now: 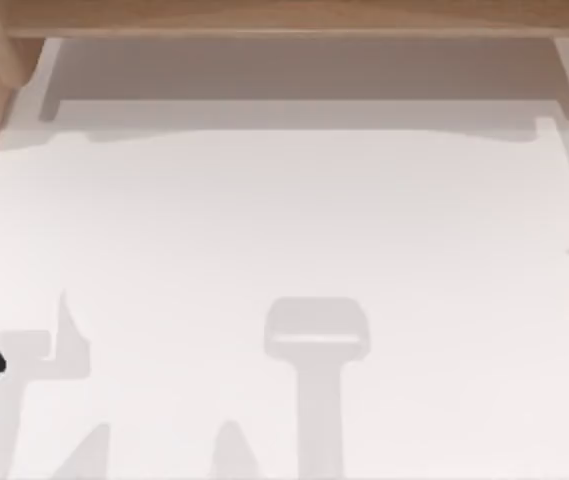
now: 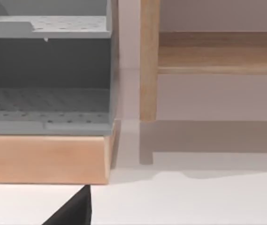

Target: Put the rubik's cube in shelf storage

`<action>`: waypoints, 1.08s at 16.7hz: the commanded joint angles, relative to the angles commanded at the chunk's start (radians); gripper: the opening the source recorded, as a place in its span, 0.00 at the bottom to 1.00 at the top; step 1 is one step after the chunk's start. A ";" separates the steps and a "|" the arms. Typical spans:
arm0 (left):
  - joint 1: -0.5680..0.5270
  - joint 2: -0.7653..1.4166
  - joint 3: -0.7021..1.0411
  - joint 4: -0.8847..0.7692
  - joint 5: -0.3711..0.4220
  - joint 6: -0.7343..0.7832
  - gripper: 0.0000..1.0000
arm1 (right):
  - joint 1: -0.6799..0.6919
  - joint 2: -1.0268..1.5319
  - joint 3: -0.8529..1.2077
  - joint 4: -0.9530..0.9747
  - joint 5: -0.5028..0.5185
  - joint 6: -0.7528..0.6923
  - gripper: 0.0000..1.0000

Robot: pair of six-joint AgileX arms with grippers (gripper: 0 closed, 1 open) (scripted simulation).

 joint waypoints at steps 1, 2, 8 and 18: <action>0.000 0.000 0.000 0.000 0.000 0.000 1.00 | 0.024 0.013 0.087 -0.137 0.025 0.049 1.00; 0.000 0.000 0.000 0.000 0.000 0.000 1.00 | 0.052 0.024 0.169 -0.273 0.047 0.099 1.00; 0.000 0.000 0.000 0.000 0.000 0.000 1.00 | 0.250 0.093 0.552 -1.029 0.123 0.412 1.00; 0.000 0.000 0.000 0.000 0.000 0.000 1.00 | 0.477 0.234 0.722 -1.639 0.122 0.751 1.00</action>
